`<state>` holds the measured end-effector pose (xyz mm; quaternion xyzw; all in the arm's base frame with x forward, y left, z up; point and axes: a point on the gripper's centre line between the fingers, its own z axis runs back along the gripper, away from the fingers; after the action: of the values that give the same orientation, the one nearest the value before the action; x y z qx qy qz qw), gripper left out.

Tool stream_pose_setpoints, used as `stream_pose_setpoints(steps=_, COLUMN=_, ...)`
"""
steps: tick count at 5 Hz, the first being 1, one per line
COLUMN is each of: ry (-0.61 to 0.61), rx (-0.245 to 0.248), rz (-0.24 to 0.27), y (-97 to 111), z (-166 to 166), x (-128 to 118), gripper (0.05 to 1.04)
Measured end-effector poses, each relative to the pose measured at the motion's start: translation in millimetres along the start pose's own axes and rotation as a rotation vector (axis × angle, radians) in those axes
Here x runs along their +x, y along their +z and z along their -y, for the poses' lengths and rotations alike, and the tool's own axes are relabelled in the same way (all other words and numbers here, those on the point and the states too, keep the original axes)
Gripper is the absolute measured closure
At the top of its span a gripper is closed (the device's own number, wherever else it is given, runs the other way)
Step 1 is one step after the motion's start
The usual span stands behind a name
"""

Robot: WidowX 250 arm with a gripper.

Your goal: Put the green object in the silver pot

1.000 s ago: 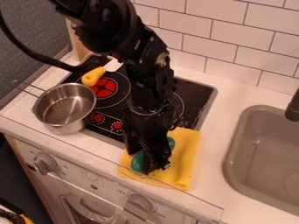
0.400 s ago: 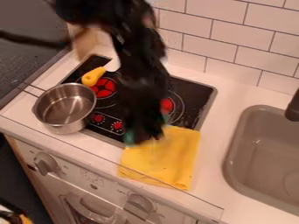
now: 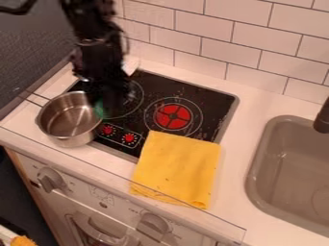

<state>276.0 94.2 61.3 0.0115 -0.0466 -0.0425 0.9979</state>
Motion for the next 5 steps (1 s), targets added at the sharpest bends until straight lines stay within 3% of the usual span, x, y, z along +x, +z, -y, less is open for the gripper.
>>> stream_pose_setpoints(steps=2, ry=0.069, rx=0.014, rz=-0.035, y=-3, z=-36, x=-22, gripper=0.687)
stream_pose_setpoints(steps=3, ry=0.051, rx=0.013, rz=-0.051, y=-7, z=-34, x=-28, gripper=0.616)
stream_pose_setpoints(steps=4, ry=0.038, rx=0.014, rz=-0.021, y=0, z=-33, x=-26, gripper=0.321)
stream_pose_setpoints(steps=5, ry=0.037, rx=-0.02, rz=0.049, y=15, z=-24, x=-19, gripper=0.084)
